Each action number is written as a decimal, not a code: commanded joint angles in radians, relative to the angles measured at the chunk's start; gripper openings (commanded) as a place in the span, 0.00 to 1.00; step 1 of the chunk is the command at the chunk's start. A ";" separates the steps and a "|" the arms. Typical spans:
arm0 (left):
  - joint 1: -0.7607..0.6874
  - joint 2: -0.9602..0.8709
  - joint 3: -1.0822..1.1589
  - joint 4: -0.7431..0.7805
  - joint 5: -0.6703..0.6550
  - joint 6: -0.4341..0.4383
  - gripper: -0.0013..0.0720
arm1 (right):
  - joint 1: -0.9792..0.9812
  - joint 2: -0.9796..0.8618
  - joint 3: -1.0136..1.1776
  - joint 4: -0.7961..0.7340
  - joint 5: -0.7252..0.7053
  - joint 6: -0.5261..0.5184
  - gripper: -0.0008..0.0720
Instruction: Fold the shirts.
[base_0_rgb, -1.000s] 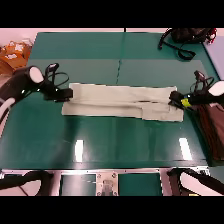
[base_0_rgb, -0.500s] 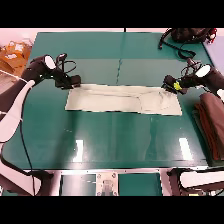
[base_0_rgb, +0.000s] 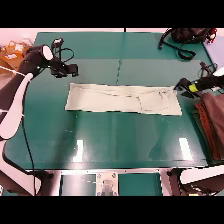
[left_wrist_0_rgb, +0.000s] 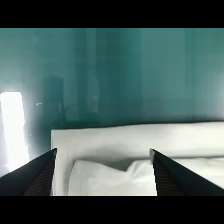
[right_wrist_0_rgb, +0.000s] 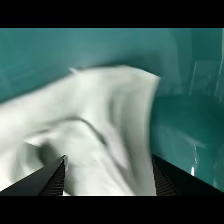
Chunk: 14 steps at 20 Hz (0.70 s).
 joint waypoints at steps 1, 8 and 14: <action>0.000 -0.001 0.043 0.009 -0.113 -0.001 0.91 | -0.110 -0.043 0.007 0.066 0.145 -0.175 0.85; 0.000 -0.002 0.043 -0.013 -0.199 -0.001 0.91 | -0.135 -0.241 0.010 0.443 0.290 -0.501 0.85; 0.000 -0.002 0.043 -0.030 -0.224 -0.002 0.91 | -0.128 -0.304 0.069 0.472 0.341 -0.523 0.85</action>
